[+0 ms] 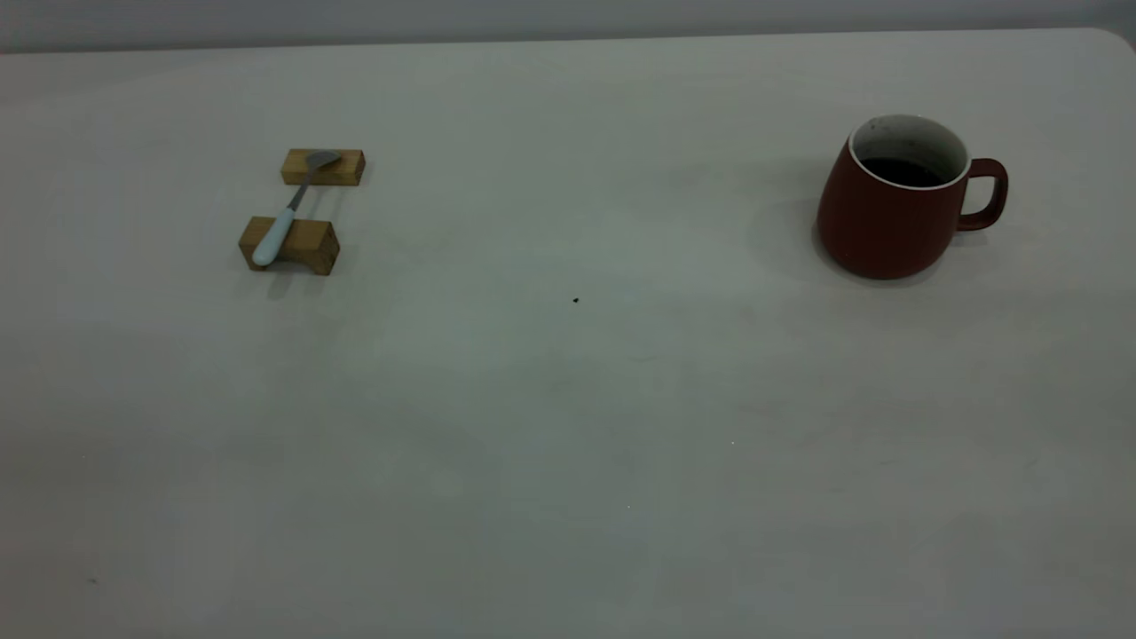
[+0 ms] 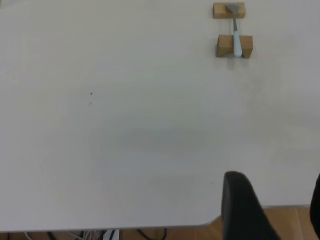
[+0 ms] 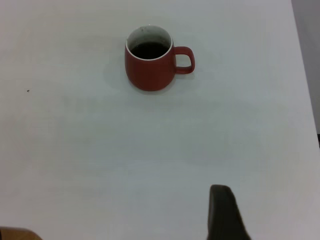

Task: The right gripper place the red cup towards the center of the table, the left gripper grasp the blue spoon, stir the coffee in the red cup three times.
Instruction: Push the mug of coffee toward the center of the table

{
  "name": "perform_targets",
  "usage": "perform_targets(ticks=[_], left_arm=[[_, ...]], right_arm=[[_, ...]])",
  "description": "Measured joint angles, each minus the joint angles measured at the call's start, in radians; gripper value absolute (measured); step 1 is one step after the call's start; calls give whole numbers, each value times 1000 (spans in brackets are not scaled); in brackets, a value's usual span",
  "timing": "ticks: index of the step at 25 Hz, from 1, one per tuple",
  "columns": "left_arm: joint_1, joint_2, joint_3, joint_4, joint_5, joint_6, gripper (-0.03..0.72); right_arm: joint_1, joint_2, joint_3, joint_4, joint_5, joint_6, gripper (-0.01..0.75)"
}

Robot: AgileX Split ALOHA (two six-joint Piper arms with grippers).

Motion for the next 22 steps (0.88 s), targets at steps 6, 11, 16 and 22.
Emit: perform_targets(ticks=[6, 11, 16, 22], left_arm=[[0, 0, 0, 0, 0, 0, 407], [0, 0, 0, 0, 0, 0, 407], [0, 0, 0, 0, 0, 0, 407], [0, 0, 0, 0, 0, -1, 407]], right_arm=[[0, 0, 0, 0, 0, 0, 493], [0, 0, 0, 1, 0, 0, 493], [0, 0, 0, 56, 0, 0, 493], [0, 79, -45, 96, -77, -48, 584]])
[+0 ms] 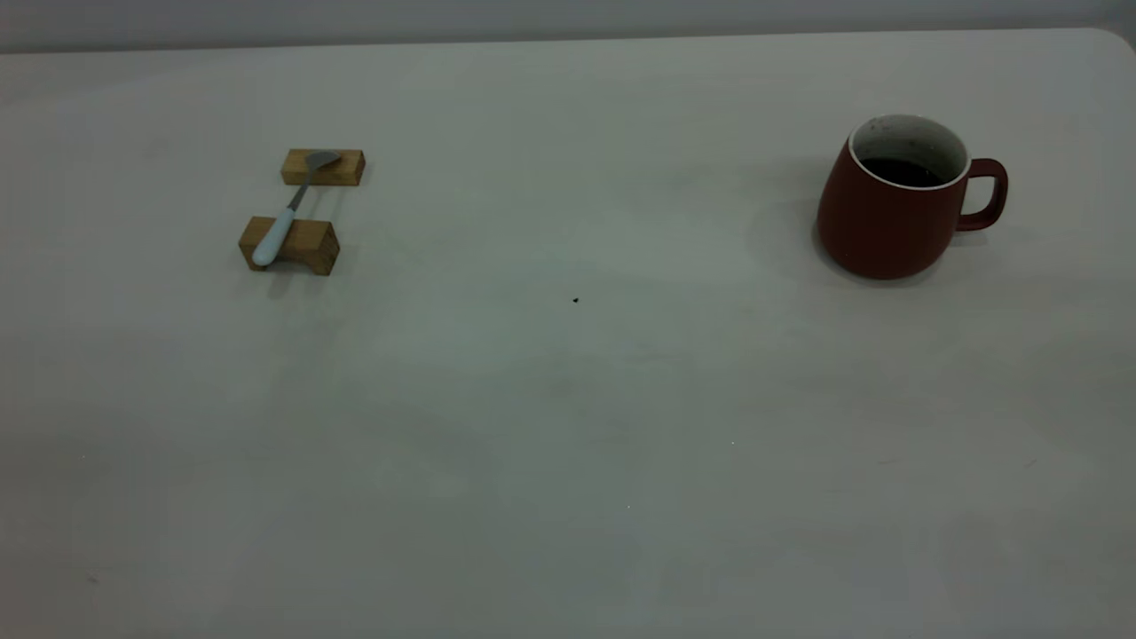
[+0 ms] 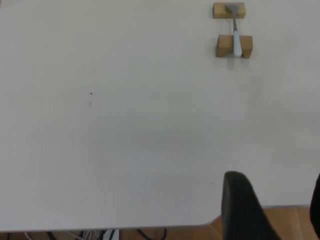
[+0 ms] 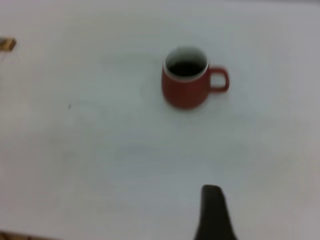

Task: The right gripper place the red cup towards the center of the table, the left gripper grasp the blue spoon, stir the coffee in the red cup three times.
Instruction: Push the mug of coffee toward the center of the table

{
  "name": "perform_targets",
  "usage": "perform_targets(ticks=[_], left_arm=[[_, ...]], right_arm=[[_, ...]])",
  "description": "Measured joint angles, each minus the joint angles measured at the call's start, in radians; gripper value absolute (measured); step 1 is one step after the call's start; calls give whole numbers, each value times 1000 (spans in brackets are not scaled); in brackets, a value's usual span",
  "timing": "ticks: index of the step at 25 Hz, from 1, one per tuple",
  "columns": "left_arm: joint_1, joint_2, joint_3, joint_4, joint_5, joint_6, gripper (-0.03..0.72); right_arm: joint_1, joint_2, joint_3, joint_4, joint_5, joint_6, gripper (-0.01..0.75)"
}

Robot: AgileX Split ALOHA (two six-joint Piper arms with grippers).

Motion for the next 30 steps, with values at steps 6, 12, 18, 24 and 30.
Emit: perform_targets(ticks=[6, 12, 18, 24, 30], left_arm=[[0, 0, 0, 0, 1, 1, 407], [0, 0, 0, 0, 1, 1, 407], [0, 0, 0, 0, 1, 1, 407], [0, 0, 0, 0, 1, 1, 407], [0, 0, 0, 0, 1, 1, 407]], right_arm=[[0, 386, -73, -123, -154, -28, 704], [0, 865, -208, -200, -303, -137, 703], [1, 1344, -420, -169, -383, -282, 701], [11, 1706, -633, -114, -395, -503, 700], [16, 1909, -753, -98, -428, -674, 700]])
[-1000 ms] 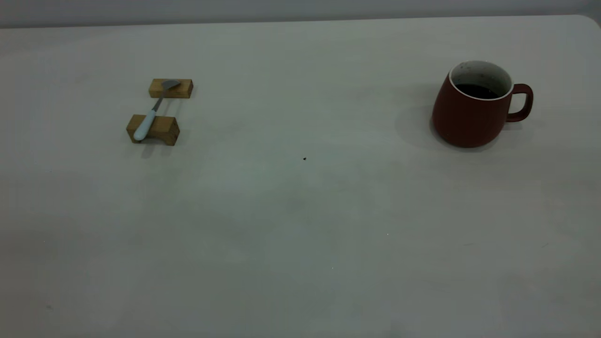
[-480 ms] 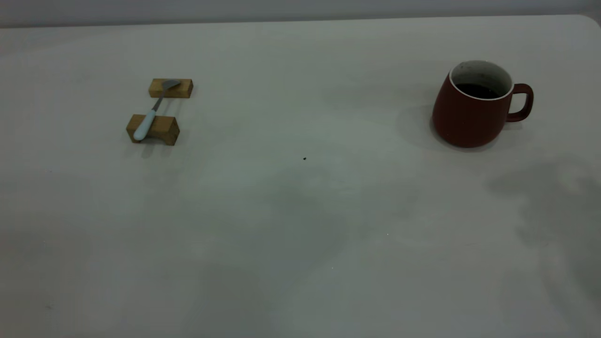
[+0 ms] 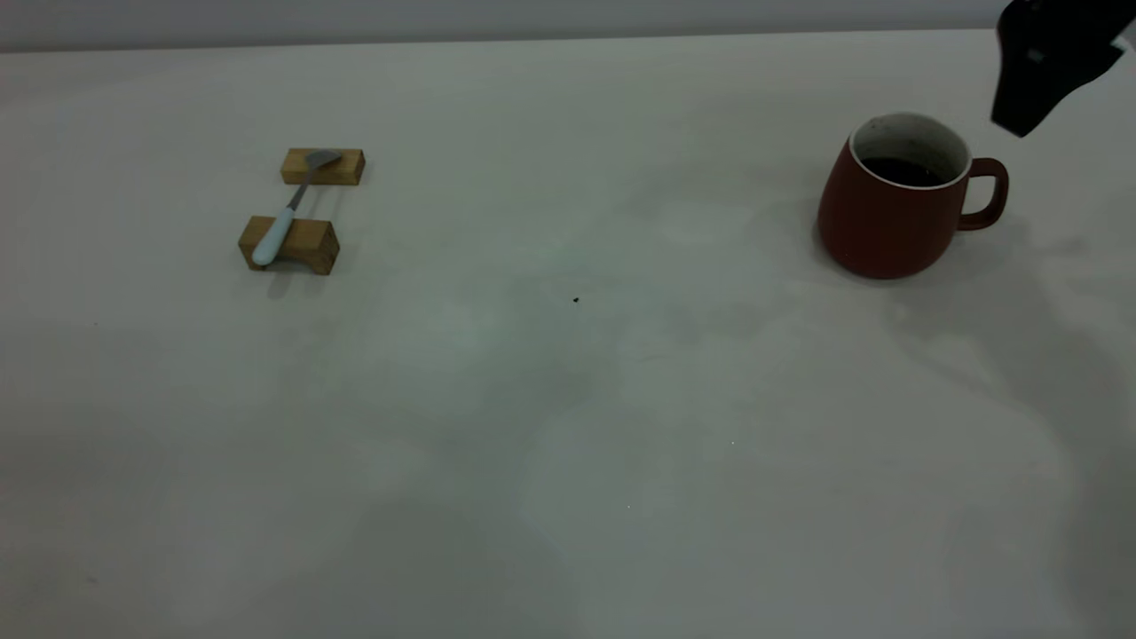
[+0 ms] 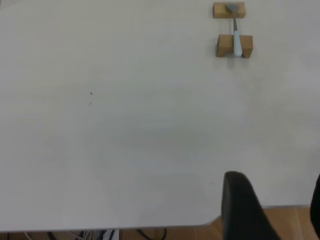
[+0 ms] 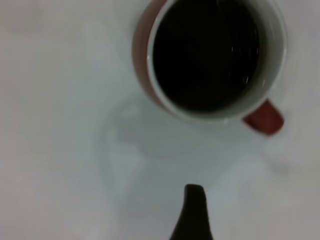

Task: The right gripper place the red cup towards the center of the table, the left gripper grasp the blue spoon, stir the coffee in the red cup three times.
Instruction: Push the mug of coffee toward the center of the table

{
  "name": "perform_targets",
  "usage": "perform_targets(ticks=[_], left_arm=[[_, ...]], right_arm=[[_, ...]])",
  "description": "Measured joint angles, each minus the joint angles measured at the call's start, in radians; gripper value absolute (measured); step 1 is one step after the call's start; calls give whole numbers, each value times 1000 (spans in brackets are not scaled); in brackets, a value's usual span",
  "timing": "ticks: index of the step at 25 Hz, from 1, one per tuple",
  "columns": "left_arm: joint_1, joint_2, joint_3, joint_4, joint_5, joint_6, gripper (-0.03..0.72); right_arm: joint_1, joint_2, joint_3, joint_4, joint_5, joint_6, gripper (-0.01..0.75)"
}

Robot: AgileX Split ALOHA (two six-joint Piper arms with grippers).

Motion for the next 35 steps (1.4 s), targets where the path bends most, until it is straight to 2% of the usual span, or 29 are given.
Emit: perform_targets(ticks=[5, 14, 31, 35], left_arm=[[0, 0, 0, 0, 0, 0, 407], [0, 0, 0, 0, 0, 0, 407], [0, 0, 0, 0, 0, 0, 407], [0, 0, 0, 0, 0, -1, 407]], right_arm=[[0, 37, -11, -35, -29, -109, 695], [0, 141, -11, -98, -103, -119, 690], [0, 312, -150, -135, -100, -176, 680], [0, 314, -150, -132, -101, -186, 635]])
